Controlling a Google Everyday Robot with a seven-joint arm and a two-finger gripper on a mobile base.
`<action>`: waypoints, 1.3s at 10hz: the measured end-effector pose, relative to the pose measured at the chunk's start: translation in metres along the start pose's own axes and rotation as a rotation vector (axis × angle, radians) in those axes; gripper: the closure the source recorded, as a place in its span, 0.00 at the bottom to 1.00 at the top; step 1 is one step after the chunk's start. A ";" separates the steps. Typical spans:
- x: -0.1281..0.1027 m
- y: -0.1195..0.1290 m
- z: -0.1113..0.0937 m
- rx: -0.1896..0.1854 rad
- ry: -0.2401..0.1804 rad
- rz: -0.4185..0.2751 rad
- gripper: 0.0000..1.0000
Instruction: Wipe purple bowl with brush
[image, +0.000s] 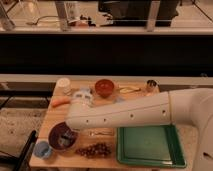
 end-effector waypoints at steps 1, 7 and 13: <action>0.002 -0.002 0.001 0.008 0.014 -0.002 1.00; -0.007 -0.020 0.003 0.052 0.004 -0.003 1.00; -0.030 -0.026 0.000 0.055 -0.095 -0.030 1.00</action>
